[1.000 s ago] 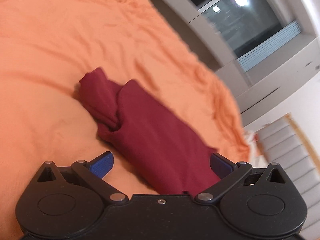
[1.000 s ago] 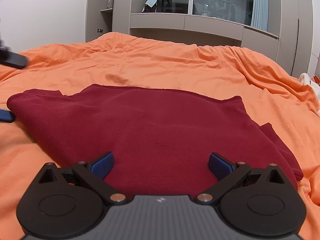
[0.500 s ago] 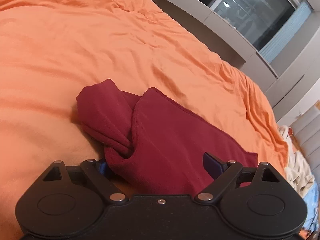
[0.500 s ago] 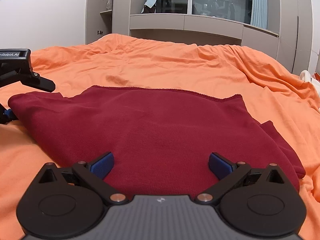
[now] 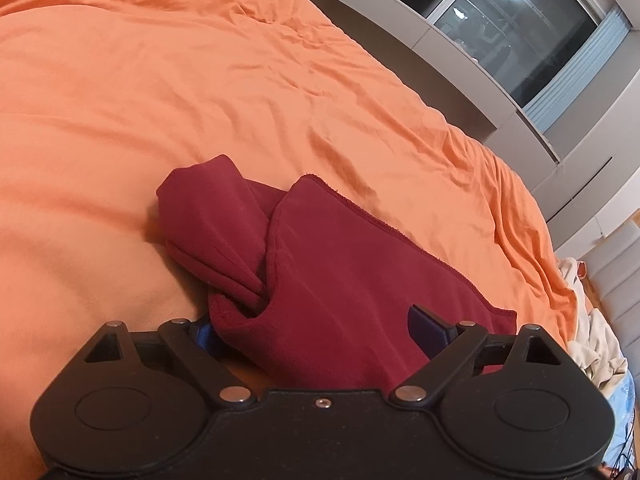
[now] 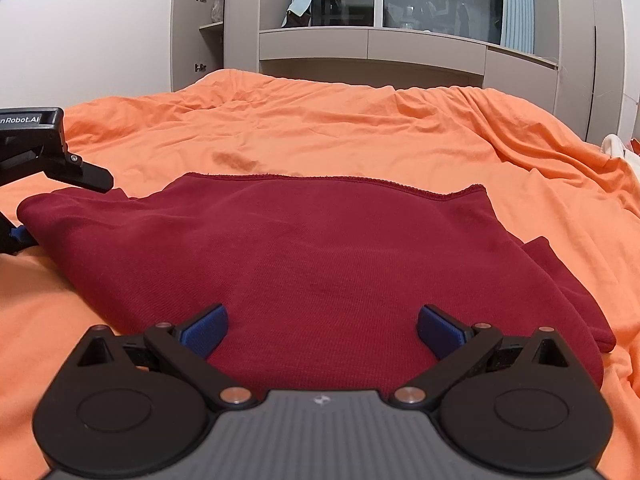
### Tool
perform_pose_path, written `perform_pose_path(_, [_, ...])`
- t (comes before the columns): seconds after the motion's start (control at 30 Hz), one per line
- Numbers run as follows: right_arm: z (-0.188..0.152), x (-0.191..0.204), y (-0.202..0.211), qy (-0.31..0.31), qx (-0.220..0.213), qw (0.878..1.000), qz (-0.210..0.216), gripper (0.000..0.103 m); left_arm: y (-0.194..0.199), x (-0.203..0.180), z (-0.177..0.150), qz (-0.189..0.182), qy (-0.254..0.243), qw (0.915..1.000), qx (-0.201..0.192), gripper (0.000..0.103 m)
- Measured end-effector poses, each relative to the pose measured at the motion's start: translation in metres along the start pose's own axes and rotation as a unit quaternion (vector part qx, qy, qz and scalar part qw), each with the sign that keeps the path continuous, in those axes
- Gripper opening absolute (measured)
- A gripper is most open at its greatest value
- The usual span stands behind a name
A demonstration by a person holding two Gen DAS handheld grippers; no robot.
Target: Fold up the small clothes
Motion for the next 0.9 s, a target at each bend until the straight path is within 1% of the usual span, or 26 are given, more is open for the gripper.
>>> perform_pose_path(0.23, [0.000, 0.000, 0.000, 0.000, 0.000, 1.000, 0.001, 0.103, 0.000, 0.000, 0.000, 0.000, 0.003, 1.0000, -0.002, 0.093])
perform_pose_path(0.27, [0.000, 0.000, 0.000, 0.000, 0.000, 1.000, 0.001, 0.103, 0.000, 0.001, 0.000, -0.001, 0.011, 0.9999, -0.005, 0.092])
perform_pose_path(0.37, [0.000, -0.001, 0.001, 0.000, 0.000, 1.000, 0.001, 0.103, 0.003, 0.007, 0.004, -0.009, 0.065, 0.9974, -0.030, 0.092])
perform_pose_path(0.43, [0.000, -0.001, 0.001, 0.000, 0.000, 1.000, 0.001, 0.103, 0.000, 0.008, 0.006, -0.003, 0.070, 0.9970, -0.032, 0.089])
perform_pose_path(0.5, [0.000, -0.001, 0.001, -0.001, 0.000, 1.000, 0.002, 0.103, -0.001, 0.007, 0.005, 0.012, 0.062, 0.9973, -0.036, 0.080])
perform_pose_path(0.53, [0.000, -0.001, 0.001, -0.001, 0.000, 1.000, 0.002, 0.103, -0.001, 0.006, 0.005, 0.017, 0.059, 0.9974, -0.038, 0.078])
perform_pose_path(0.57, [0.000, -0.001, 0.000, -0.001, 0.000, 1.000, 0.002, 0.103, -0.002, 0.007, 0.005, 0.021, 0.057, 0.9973, -0.040, 0.072])
perform_pose_path(0.6, [0.000, -0.001, 0.001, -0.001, 0.000, 1.000, 0.001, 0.103, -0.002, 0.007, 0.005, 0.026, 0.059, 0.9970, -0.043, 0.065])
perform_pose_path(0.63, [0.000, -0.001, 0.001, -0.001, 0.000, 1.000, 0.001, 0.103, -0.003, 0.009, 0.005, 0.030, 0.063, 0.9966, -0.045, 0.060])
perform_pose_path(0.7, [0.000, -0.001, 0.001, -0.002, 0.001, 1.000, 0.002, 0.103, -0.004, 0.014, 0.006, 0.033, 0.075, 0.9955, -0.046, 0.041])
perform_pose_path(0.73, [0.000, -0.001, 0.001, -0.003, 0.002, 1.000, 0.002, 0.103, -0.004, 0.017, 0.006, 0.031, 0.081, 0.9951, -0.047, 0.037])
perform_pose_path(0.77, [0.000, -0.001, 0.001, -0.004, 0.004, 1.000, 0.003, 0.103, -0.004, 0.018, 0.007, 0.028, 0.084, 0.9948, -0.050, 0.030])
perform_pose_path(0.83, [0.003, -0.002, 0.004, -0.011, 0.002, 1.000, 0.008, 0.103, -0.004, 0.016, 0.007, 0.027, 0.075, 0.9954, -0.053, 0.027])
perform_pose_path(0.9, [0.007, -0.007, 0.013, -0.029, -0.010, 0.999, 0.032, 0.103, -0.001, 0.010, 0.009, 0.024, 0.052, 0.9963, -0.064, 0.022])
Point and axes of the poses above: each gripper's, at about its wrist camera, not at the fingertips, and y roughly against the way its jaws point, x to its left, z to its top, the point moved 3 cm from there along -y, roughly the way its jaws point, and after that the axes turned 15 degrees about z, right-handed, at the moved point
